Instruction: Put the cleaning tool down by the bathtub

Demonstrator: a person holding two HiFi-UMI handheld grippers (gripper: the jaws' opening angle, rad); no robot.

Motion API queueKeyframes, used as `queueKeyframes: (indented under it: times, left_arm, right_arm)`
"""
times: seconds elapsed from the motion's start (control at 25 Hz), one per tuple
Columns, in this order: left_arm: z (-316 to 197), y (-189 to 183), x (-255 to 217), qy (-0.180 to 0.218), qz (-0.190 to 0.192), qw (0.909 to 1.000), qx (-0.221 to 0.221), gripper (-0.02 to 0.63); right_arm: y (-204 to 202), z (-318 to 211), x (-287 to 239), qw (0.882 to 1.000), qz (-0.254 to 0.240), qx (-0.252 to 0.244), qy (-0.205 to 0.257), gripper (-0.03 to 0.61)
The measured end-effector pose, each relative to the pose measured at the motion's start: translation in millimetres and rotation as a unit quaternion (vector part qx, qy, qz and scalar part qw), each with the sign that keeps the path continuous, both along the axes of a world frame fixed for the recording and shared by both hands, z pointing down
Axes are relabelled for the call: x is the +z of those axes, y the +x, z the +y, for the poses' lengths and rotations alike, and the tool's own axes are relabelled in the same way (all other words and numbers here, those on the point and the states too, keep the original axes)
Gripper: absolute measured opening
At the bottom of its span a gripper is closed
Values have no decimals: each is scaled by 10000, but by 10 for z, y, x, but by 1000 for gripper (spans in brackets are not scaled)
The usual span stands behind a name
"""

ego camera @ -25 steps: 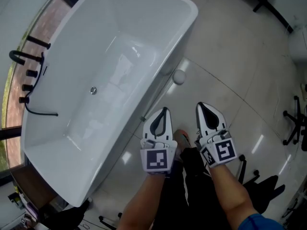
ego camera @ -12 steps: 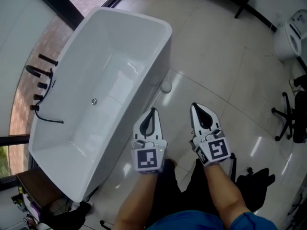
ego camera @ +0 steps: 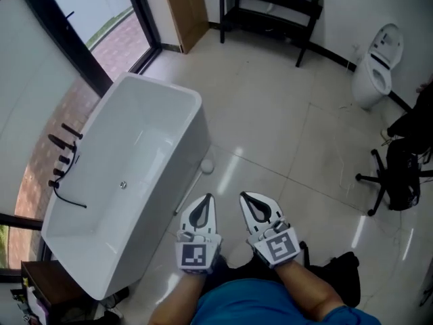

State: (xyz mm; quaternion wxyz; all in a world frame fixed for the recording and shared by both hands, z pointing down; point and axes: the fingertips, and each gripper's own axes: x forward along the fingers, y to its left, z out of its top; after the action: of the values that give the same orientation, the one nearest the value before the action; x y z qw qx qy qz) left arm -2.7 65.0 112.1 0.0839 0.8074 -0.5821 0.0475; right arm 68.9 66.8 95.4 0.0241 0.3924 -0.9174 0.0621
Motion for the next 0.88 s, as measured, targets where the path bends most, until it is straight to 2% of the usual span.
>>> queueKeyframes:
  times: [0.16, 0.28, 0.56, 0.88]
  left_arm:
    - [141, 612, -669, 507, -186, 9982, 269, 0]
    - [297, 995, -955, 629, -6, 9977, 237, 0]
    - [593, 1756, -1002, 423, 243, 9961, 732, 0]
    - [701, 2439, -1130, 710, 64, 9913, 1107, 0]
  right_arm:
    - [621, 266, -602, 9994, -93, 77, 323, 3]
    - [1048, 450, -882, 9989, -181, 242, 370, 3]
    - [1798, 726, -1147, 9973, -95, 534, 489, 3]
    - [2355, 810, -1119, 9977, 123, 524, 416, 3]
